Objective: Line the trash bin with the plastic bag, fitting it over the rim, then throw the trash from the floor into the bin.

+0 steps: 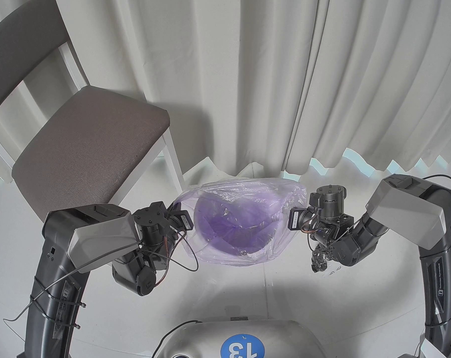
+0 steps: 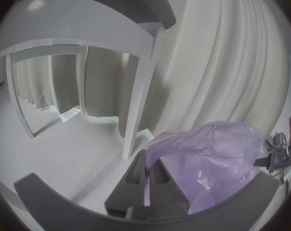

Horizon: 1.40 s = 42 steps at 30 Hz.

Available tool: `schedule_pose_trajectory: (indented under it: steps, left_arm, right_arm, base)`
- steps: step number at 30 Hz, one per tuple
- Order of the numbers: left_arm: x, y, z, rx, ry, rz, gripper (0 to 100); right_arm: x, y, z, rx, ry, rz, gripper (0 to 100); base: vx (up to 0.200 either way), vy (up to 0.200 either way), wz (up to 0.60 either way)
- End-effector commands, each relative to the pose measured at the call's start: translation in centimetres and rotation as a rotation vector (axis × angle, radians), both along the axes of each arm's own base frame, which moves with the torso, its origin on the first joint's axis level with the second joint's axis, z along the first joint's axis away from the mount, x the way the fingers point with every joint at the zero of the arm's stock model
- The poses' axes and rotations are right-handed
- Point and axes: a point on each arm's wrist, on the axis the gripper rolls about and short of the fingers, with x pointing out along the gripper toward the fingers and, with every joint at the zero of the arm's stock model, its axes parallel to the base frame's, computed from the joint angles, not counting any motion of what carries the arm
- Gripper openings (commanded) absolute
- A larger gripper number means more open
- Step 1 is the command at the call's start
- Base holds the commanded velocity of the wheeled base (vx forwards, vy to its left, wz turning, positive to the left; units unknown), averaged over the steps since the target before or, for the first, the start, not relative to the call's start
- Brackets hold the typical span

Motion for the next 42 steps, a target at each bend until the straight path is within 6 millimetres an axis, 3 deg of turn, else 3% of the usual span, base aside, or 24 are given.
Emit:
schedule_pose_trajectory:
  steps: [1,11,30,31,42]
  left_arm:
    - [0.6,-0.2,-0.2,-0.006,-0.014,0.024,0]
    - [1.5,-0.8,0.0,-0.011,-0.048,0.086,0]
    - [1.1,-1.8,-0.2,-0.026,-0.059,0.067,0]
    - [1.1,-1.8,-0.2,-0.025,-0.058,0.067,0]
    - [1.0,-1.7,-0.2,-0.024,-0.055,0.067,0]
  right_arm:
    - [-0.1,0.0,0.1,-0.004,0.0,0.002,0]
    - [-0.4,-0.1,-0.3,-0.029,0.01,0.011,0]
    - [-0.4,-0.2,-0.4,-0.052,-0.007,0.019,0]
    - [-0.4,-0.2,-0.4,-0.057,-0.009,0.022,100]
    - [-1.2,-0.8,0.7,-0.073,-0.035,0.024,100]
  base:
    - [0.0,0.0,0.0]
    - [0.0,0.0,0.0]
    - [0.0,0.0,0.0]
    - [0.0,0.0,0.0]
    - [0.0,0.0,0.0]
